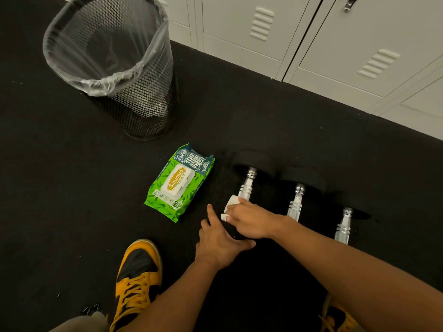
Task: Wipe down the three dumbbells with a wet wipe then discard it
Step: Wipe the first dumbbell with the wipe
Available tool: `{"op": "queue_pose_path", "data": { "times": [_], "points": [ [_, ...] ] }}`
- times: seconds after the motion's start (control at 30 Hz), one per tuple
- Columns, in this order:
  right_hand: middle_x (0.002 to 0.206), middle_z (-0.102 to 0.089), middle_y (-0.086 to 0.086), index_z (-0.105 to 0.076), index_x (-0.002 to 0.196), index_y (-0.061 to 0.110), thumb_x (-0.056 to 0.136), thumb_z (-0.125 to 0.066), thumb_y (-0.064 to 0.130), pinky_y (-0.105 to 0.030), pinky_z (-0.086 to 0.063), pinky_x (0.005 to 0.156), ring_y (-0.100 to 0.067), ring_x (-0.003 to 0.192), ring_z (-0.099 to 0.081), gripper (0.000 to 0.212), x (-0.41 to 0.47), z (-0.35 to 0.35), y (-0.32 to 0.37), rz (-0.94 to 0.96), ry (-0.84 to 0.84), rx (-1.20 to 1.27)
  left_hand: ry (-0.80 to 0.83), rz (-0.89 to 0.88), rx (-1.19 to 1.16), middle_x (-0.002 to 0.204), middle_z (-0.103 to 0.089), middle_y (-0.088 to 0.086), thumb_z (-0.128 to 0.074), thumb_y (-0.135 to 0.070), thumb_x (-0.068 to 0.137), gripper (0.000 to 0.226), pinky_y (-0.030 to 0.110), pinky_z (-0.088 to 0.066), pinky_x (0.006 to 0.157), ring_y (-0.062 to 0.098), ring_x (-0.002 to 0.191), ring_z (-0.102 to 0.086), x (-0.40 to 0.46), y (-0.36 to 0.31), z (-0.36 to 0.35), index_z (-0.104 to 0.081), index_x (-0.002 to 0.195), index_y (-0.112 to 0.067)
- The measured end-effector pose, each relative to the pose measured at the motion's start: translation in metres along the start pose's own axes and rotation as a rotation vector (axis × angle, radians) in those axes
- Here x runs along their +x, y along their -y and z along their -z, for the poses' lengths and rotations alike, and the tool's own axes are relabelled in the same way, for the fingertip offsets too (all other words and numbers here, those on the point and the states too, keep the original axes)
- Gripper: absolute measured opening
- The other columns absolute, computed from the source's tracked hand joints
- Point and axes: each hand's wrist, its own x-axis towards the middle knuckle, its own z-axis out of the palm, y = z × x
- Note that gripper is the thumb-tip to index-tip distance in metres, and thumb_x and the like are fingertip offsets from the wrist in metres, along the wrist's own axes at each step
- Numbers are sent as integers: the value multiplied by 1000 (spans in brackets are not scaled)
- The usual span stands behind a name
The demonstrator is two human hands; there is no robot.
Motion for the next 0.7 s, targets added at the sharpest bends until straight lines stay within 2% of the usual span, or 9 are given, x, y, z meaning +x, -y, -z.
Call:
{"op": "queue_pose_path", "data": {
  "times": [0.07,0.17,0.27,0.37,0.43,0.47,0.53,0.6,0.7],
  "points": [
    [131,-58,-4,-61,120,10,106,-36,30,-45,-31,113,-27,135,-38,35,-6,-2,0,-42,-10,172,11,2,0,151,-21,9,-85,-67,40,157,53,-37,107,30,138,-29,0,0,2,22,149,-30],
    [119,-62,-4,-62,114,11,105,-37,32,-42,-40,105,-21,119,-51,34,-20,-11,0,-8,-115,219,21,-2,11,151,-22,10,-84,-68,39,158,53,-36,107,29,138,-30,2,1,3,24,148,-31],
    [121,-64,-3,-65,116,11,105,-39,31,-37,-45,98,-19,113,-57,35,-28,-21,-3,-17,-213,308,10,0,13,150,-22,10,-82,-71,37,158,52,-37,107,29,137,-31,0,0,3,24,148,-32],
    [86,-64,7,-67,88,27,103,-43,31,-29,-44,77,-8,82,-59,29,-35,-28,-9,-67,-274,436,7,2,6,149,-23,10,-79,-75,35,159,52,-38,106,29,136,-32,0,0,3,23,148,-32],
    [69,-58,9,-62,71,23,102,-46,28,-28,-42,69,-3,67,-53,36,-38,-30,-11,-117,-336,518,5,8,-7,151,-22,10,-79,-75,34,159,53,-37,106,30,137,-30,-1,0,5,22,148,-32],
    [68,-59,6,-64,71,19,102,-47,26,-31,-43,68,-4,65,-52,37,-37,-31,-14,-158,-398,593,2,8,-11,151,-22,10,-79,-73,34,158,53,-37,107,30,138,-30,0,1,5,22,148,-32],
    [80,-69,-3,-72,86,15,101,-47,27,-37,-49,77,-12,73,-59,32,-29,-36,-24,-305,-608,858,-12,0,-12,151,-22,10,-80,-72,37,156,54,-36,108,29,139,-29,-1,2,5,21,148,-32],
    [98,-72,-10,-71,100,17,100,-47,29,-46,-53,90,-22,91,-65,27,-17,-36,-31,-515,-841,1293,-17,-3,-19,152,-22,9,-80,-71,37,155,54,-34,109,29,139,-28,-1,2,5,21,148,-33],
    [115,-63,-11,-61,124,14,102,-46,29,-48,-54,94,-29,107,-60,30,-3,-24,-38,-754,-1004,1753,-10,6,-28,154,-18,10,-82,-70,37,155,55,-34,109,31,140,-25,0,0,2,22,147,-35]
  ]
}}
